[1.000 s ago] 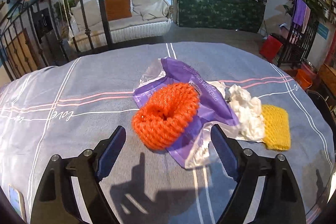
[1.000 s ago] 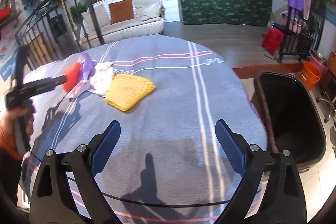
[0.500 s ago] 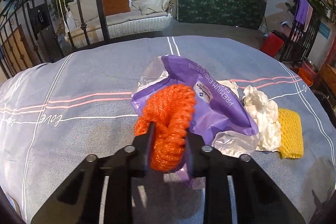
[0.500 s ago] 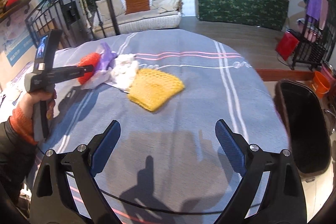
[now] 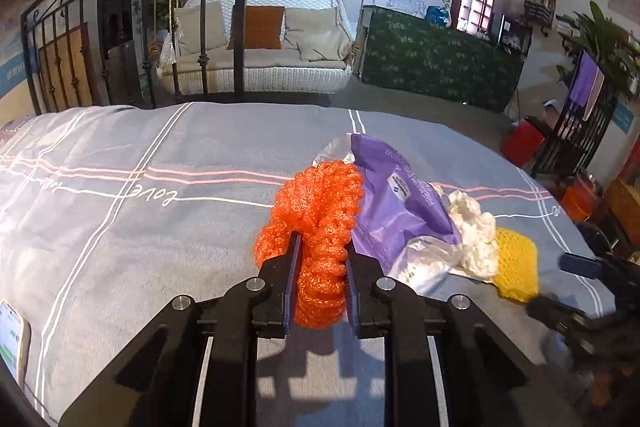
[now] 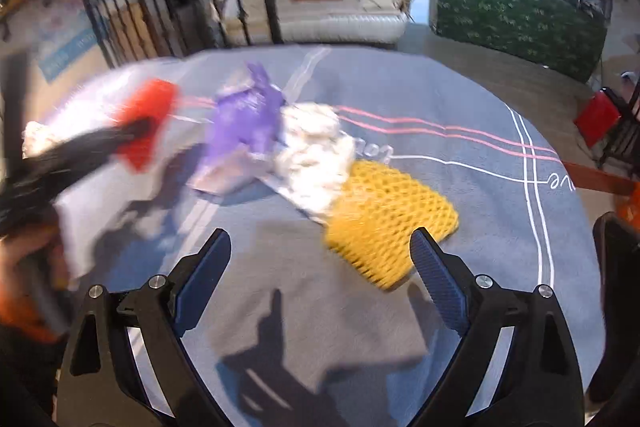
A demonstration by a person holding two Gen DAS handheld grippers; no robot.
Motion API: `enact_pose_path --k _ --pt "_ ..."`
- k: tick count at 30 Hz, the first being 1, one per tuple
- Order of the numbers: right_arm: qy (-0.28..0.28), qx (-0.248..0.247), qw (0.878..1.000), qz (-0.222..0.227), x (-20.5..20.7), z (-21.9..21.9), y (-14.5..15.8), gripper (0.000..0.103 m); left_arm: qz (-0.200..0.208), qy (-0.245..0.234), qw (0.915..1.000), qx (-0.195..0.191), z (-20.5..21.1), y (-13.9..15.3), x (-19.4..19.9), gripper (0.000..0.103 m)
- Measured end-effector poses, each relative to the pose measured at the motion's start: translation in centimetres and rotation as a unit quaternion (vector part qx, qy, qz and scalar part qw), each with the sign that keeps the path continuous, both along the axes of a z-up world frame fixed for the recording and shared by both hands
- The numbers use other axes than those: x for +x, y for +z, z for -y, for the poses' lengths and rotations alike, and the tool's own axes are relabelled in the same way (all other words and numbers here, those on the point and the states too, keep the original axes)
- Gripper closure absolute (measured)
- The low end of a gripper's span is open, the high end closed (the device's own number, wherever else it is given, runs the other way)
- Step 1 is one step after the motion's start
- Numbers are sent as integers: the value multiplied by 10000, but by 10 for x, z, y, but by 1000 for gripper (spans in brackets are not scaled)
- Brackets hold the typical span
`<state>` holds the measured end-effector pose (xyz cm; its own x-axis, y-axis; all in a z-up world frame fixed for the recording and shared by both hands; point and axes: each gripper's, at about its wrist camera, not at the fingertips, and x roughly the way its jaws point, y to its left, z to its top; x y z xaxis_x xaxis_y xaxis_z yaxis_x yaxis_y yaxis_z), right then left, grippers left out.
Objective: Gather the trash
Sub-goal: 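Grasp the yellow foam net with the right tool while the left tool holds the orange net, then carry both foam nets to the bin and open both tools to drop them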
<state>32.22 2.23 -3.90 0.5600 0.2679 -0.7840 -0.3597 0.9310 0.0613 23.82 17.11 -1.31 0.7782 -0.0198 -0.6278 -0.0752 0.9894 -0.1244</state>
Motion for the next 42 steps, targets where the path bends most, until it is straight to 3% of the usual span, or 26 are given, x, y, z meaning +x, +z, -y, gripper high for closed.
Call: enact_pose_path --k 5,9,11,16,21,31,39,42 --pt "-260 -382 9978 -474 30 9 -23 14 8 -82 10000 -49 4 -2 -12 83" --pt "-356 -250 9960 -775 38 16 -34 26 -46 -151 9998 -102 8 -6 -11 83" --pt "-379 -172 9957 -826 39 18 -37 34 -64 -179 9998 -111 8 -8 -12 83" --pt "-469 -24 9946 -927 38 19 -47 74 -88 -233 9996 -115 16 -10 -15 83" --pt "-608 221 9935 -934 31 32 -43 89 -133 -303 9993 -152 21 -13 -20 83" --pt "-948 533 9934 -371 -19 72 -15 91 -36 -621 9978 -221 48 -8 -29 83" --pt "-1464 743 9860 281 -72 125 8 91 106 -1207 9922 -299 98 -6 -37 83" --pt "-1760 588 9811 557 -88 147 11 91 130 -1481 9884 -303 119 -6 -39 83"
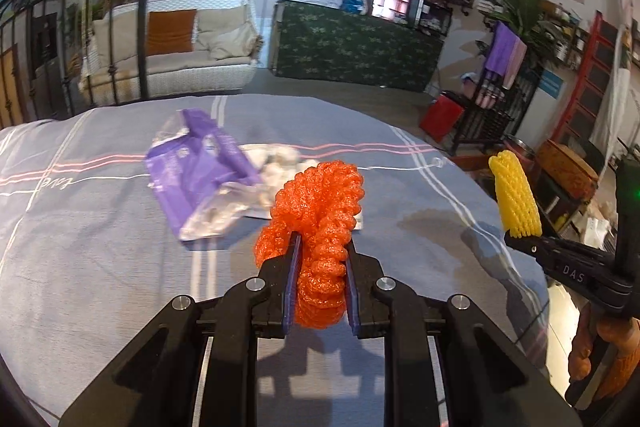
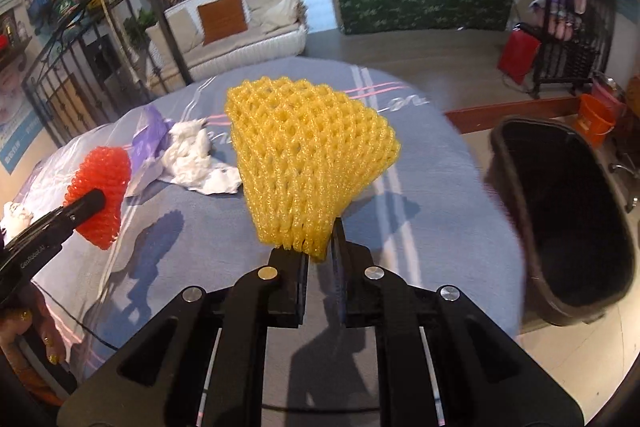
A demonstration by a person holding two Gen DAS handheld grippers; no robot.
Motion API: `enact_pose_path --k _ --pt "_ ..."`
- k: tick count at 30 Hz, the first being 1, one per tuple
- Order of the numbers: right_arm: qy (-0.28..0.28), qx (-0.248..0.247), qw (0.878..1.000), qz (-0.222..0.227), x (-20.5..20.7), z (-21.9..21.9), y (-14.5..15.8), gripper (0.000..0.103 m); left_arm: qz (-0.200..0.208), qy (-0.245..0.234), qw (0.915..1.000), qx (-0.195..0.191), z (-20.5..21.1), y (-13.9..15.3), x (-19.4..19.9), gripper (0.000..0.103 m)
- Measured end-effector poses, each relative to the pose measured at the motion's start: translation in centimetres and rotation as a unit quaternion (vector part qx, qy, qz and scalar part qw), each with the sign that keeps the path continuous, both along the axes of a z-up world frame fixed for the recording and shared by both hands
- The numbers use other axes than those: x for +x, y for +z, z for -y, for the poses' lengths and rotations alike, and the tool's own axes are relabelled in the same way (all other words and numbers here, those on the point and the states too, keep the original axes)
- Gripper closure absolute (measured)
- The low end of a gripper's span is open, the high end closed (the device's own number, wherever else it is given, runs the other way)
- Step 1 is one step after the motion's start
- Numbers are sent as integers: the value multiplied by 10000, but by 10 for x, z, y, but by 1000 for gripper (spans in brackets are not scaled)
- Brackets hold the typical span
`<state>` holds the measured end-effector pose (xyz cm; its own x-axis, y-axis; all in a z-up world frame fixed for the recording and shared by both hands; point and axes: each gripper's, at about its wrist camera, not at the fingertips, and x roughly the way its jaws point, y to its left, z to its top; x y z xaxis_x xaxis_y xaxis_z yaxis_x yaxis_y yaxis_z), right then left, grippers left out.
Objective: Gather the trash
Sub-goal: 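Carry both foam nets to the bin and open both tools to drop them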
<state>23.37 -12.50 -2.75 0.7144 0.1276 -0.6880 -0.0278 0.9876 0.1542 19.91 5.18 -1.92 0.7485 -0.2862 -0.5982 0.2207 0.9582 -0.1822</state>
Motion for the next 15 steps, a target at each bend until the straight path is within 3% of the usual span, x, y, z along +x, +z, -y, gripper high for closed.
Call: enact_pose_path --k 6,15 --pt "-705 -193 9970 258 -21 60 6 91 73 -602 9981 -63 47 2 -3 83" --pt "-1693 -312 9850 -103 -4 156 -14 91 108 -1550 9878 -138 119 3 -2 83"
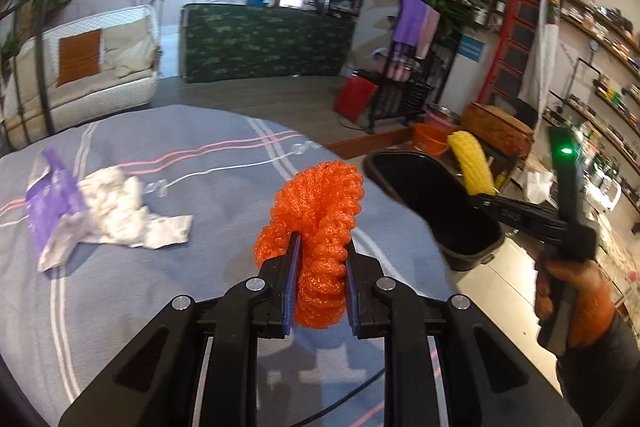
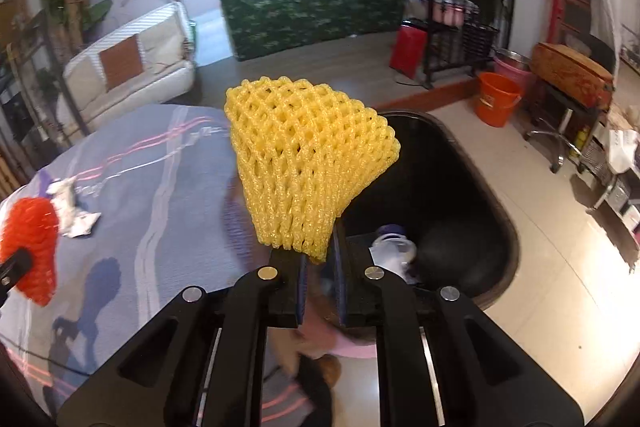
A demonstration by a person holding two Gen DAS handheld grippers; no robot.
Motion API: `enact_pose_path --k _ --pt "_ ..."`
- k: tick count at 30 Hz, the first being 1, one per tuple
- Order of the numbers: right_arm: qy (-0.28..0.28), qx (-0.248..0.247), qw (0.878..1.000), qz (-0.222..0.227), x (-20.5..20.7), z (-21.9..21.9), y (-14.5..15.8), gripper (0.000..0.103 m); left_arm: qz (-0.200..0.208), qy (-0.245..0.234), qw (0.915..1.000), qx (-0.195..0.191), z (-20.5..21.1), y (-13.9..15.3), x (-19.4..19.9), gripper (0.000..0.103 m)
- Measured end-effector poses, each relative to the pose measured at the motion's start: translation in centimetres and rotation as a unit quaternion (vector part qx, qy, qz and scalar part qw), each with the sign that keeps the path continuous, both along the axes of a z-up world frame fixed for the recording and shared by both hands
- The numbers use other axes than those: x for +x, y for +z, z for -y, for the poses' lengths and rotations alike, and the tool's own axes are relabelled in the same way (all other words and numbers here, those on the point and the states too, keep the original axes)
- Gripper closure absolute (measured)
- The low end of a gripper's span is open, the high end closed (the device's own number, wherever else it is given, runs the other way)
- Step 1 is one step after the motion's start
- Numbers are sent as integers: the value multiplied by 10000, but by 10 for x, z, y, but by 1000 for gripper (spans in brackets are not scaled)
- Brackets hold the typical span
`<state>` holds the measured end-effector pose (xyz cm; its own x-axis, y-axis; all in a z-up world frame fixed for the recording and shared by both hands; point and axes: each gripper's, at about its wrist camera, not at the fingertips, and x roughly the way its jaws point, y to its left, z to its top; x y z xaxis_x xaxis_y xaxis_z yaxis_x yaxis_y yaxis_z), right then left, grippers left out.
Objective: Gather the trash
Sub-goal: 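Carry both foam nets to the bin and open both tools to drop them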
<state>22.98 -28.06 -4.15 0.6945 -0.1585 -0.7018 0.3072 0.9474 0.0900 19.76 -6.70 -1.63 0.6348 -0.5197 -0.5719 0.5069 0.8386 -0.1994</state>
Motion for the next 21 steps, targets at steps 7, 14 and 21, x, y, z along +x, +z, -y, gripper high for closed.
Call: enact_pose_path --k 7,14,21 --pt "-509 337 9972 -428 28 61 -46 91 -65 -595 9982 -31 48 0 4 83" --pt "-704 550 9950 -435 24 74 -70 44 -231 -908 9956 10 83 -8 6 83" --pt "-771 427 9961 -43 -7 67 -56 42 -196 -1157 9929 216 116 -11 12 83"
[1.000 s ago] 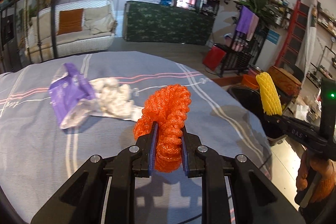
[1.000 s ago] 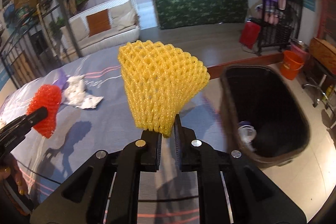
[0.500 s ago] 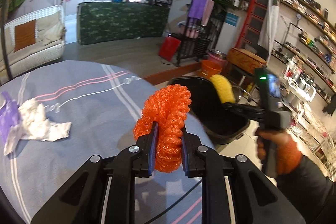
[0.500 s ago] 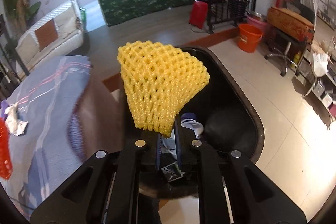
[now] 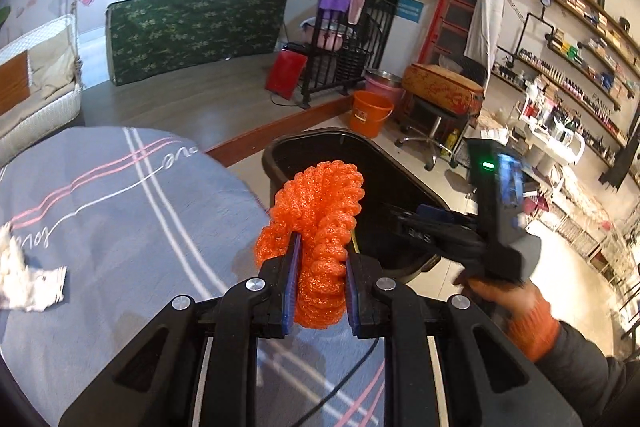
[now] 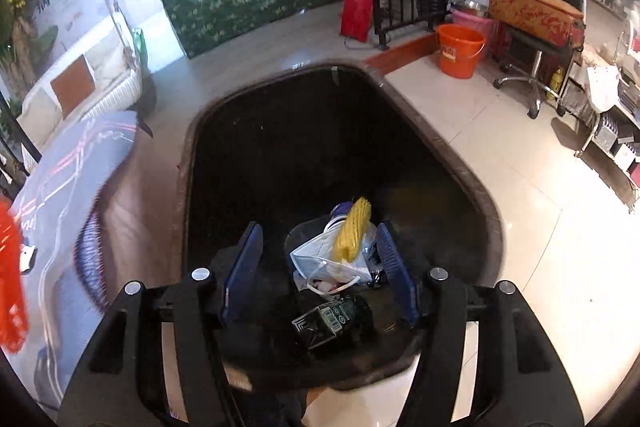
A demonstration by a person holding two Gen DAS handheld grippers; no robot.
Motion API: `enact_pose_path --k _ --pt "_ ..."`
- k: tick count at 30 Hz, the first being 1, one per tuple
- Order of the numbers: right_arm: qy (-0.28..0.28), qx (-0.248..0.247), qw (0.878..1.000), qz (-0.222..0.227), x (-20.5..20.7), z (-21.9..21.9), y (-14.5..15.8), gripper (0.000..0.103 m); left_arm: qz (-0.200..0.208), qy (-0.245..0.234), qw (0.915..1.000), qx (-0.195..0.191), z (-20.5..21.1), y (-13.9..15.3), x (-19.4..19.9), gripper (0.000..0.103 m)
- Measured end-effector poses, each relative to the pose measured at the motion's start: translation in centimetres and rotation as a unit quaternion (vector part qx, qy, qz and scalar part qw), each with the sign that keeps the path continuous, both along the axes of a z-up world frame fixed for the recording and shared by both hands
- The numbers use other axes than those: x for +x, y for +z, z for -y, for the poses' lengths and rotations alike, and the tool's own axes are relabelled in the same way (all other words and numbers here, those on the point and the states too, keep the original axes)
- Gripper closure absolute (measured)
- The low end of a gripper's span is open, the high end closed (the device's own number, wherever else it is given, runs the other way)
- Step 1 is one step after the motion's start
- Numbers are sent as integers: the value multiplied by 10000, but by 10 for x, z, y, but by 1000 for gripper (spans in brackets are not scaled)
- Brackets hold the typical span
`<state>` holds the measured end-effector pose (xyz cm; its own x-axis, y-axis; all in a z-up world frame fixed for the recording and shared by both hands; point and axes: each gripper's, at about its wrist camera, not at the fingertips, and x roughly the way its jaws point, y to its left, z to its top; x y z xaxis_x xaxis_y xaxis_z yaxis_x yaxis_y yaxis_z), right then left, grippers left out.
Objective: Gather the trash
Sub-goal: 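Carry both foam nets to the bin and open both tools to drop them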
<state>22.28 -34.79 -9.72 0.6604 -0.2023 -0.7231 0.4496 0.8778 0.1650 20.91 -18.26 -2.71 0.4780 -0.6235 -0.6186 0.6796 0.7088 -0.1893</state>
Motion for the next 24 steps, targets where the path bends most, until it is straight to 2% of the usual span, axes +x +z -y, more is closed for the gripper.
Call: enact_pose_path --k 6,9,14,24 --pt "-14 -426 9984 367 -40 -12 17 37 39 -238 9996 159 35 -3 9 83" --pt "-51 -619 9966 540 -57 -17 26 29 -8 -366 9991 208 53 -8 14 83" --pt "-290 -877 9931 722 -83 -17 39 26 -124 -467 9983 331 79 -16 22 83" --pt "-663 -660 9918 869 -114 11 51 24 -273 -605 9959 613 120 -28 36 83"
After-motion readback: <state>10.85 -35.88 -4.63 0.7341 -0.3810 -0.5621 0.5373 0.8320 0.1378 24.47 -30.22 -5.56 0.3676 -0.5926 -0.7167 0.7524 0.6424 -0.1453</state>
